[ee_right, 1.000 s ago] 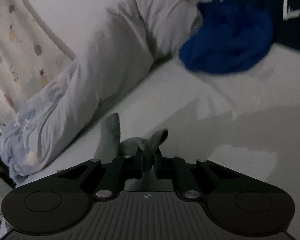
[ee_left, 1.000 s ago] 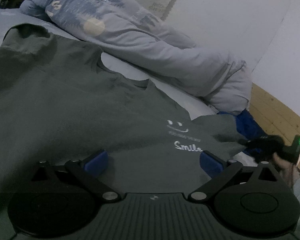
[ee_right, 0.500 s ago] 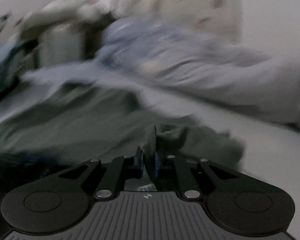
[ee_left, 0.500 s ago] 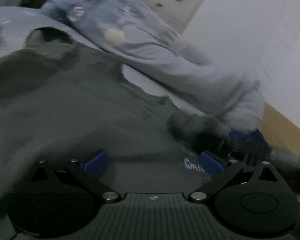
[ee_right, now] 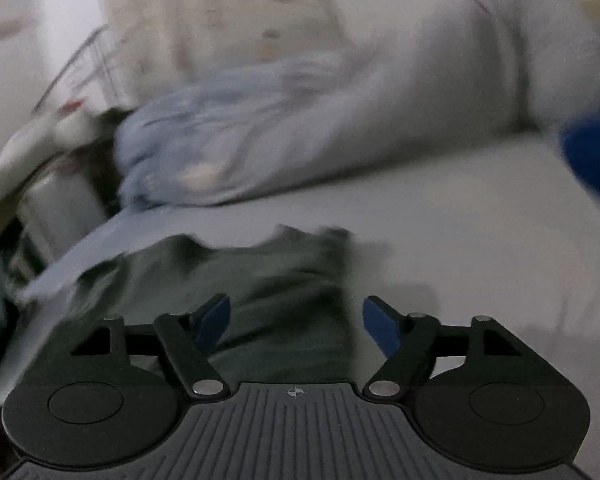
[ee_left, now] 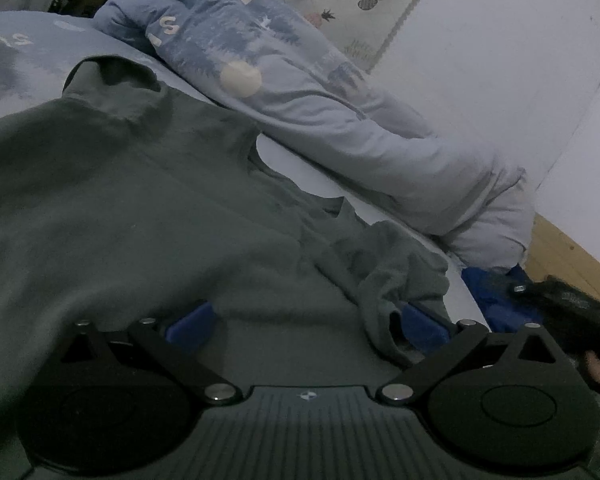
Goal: Fold clothes
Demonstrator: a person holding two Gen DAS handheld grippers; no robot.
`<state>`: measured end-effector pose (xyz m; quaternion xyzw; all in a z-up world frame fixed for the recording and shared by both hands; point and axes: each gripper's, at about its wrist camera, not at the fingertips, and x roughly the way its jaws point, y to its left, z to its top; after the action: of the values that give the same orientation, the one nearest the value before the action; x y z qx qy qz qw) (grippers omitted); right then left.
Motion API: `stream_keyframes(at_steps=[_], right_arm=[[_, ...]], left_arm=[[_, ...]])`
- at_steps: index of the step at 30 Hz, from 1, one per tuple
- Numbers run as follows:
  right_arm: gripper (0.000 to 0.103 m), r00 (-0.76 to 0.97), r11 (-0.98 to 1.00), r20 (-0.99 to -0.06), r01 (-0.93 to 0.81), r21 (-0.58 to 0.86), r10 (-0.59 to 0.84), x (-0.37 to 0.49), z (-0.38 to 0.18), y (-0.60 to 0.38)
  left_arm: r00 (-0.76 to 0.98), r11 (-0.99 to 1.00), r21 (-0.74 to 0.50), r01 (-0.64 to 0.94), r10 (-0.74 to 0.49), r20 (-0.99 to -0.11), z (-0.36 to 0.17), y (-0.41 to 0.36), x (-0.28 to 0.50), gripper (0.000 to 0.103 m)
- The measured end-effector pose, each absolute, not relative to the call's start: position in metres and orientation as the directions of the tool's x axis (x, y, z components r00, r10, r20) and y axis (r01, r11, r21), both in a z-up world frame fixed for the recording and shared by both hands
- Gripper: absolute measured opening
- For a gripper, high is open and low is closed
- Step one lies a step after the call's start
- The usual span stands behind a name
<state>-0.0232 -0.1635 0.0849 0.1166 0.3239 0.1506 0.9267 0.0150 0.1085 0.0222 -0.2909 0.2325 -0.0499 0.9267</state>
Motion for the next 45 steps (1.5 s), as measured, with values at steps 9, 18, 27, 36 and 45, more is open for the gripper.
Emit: stream_keyframes(at_steps=[9, 18, 27, 36, 45], right_arm=[[0.013, 0.742, 0.901, -0.575, -0.086, 0.426, 0.343, 0.002, 0.073, -0.191], [0.008, 0.860, 0.960, -0.437, -0.189, 0.206, 0.263, -0.025, 0.165, -0.152], [0.008, 0.864, 0.937, -0.369, -0.338, 0.082, 0.344, -0.018, 0.256, -0.100], [0.035, 0.698, 0.855, -0.528, -0.506, 0.114, 0.483, -0.025, 0.239, -0.070], [0.066, 0.781, 0.952, -0.544, -0.237, 0.195, 0.306, -0.019, 0.202, -0.136]], left_arm=[[0.885, 0.835, -0.549, -0.046, -0.220, -0.410, 0.023, 0.105, 0.016, 0.103], [0.883, 0.829, -0.557, -0.046, -0.227, -0.411, 0.024, 0.106, 0.015, 0.103], [0.883, 0.826, -0.563, -0.045, -0.231, -0.409, 0.023, 0.107, 0.015, 0.103], [0.883, 0.827, -0.561, -0.032, -0.240, -0.404, 0.022, 0.110, 0.013, 0.103], [0.881, 0.828, -0.560, -0.026, -0.246, -0.405, 0.024, 0.115, 0.011, 0.103]])
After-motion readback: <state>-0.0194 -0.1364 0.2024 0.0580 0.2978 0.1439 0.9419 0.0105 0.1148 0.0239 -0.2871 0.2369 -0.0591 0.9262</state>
